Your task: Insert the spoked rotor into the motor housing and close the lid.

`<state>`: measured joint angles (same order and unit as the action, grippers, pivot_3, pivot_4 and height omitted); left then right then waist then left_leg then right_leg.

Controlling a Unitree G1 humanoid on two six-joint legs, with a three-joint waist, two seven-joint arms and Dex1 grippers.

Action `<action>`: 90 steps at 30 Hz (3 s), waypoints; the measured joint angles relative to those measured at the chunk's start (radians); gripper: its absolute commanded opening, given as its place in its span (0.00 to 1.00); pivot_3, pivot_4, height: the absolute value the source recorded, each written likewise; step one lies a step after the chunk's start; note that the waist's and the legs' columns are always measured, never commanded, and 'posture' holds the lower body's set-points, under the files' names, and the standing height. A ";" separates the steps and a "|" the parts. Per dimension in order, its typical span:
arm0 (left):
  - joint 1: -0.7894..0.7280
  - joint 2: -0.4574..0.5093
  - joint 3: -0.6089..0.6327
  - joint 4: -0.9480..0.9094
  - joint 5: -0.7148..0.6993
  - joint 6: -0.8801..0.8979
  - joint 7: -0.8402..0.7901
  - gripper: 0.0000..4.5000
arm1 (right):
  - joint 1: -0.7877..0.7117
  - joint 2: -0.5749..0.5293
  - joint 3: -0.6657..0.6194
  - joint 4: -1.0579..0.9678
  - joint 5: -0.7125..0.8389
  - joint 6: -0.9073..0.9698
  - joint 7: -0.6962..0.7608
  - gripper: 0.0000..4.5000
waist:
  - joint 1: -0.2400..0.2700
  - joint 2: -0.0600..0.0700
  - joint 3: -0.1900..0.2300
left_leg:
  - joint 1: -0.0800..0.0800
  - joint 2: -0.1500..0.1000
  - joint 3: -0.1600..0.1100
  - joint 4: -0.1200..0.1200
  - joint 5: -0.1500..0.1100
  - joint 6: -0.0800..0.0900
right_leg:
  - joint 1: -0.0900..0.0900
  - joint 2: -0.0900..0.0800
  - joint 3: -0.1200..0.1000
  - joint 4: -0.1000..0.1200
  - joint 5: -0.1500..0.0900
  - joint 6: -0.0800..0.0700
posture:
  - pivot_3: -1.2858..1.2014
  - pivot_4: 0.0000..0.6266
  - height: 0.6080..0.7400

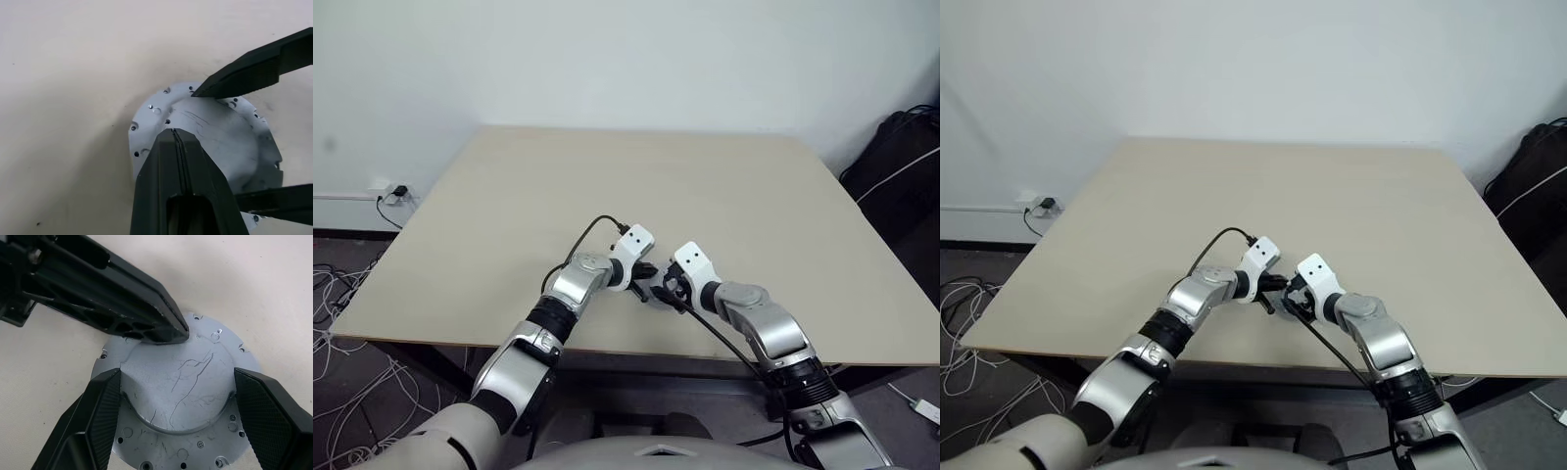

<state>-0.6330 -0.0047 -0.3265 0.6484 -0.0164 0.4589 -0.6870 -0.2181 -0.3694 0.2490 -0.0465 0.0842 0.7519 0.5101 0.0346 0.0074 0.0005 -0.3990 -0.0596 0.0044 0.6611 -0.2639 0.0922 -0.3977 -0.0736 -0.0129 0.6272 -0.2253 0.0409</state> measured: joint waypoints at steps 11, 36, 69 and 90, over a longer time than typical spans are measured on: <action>0.016 -0.001 -0.013 -0.027 -0.002 0.018 -0.040 0.00 | 0.007 0.000 -0.002 -0.007 -0.001 0.001 -0.011 0.93 | 0.000 0.000 -0.001 | 0.000 -0.001 0.000 0.000 0.000 0.000 | 0.000 -0.001 0.000 0.000 0.000 0.000 | 0.52 0.00 1.00; 0.022 -0.006 -0.020 -0.031 -0.002 0.013 -0.058 0.00 | 0.274 -0.057 -0.039 -0.442 0.009 0.197 -0.081 0.99 | 0.006 -0.004 -0.001 | -0.003 -0.001 0.000 0.002 -0.001 0.001 | -0.002 -0.001 -0.001 0.000 0.001 0.003 | 0.52 0.00 1.00; 0.026 0.004 -0.017 -0.035 -0.002 0.011 -0.056 0.00 | 0.185 0.449 -0.544 -0.195 0.376 0.276 -0.436 0.99 | -0.009 0.001 -0.001 | -0.003 -0.002 0.000 -0.001 -0.001 0.001 | -0.004 0.000 0.001 0.000 0.005 0.008 | 0.52 0.00 1.00; 0.080 0.057 0.003 -0.116 -0.005 0.023 -0.056 0.00 | 0.074 0.464 -0.743 0.040 0.725 0.261 -0.567 0.99 | -0.025 0.005 -0.003 | -0.003 -0.002 0.000 -0.001 -0.001 0.001 | -0.004 0.000 0.001 0.000 0.005 0.008 | 0.52 0.00 1.00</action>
<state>-0.5529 0.0525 -0.3230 0.5319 -0.0211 0.4819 -0.7433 -0.1438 0.0946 -0.4945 -0.0063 0.8091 1.0132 -0.0568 0.0095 0.0129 -0.0029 -0.4019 -0.0615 0.0043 0.6596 -0.2645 0.0932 -0.4014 -0.0741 -0.0114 0.6277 -0.2206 0.0491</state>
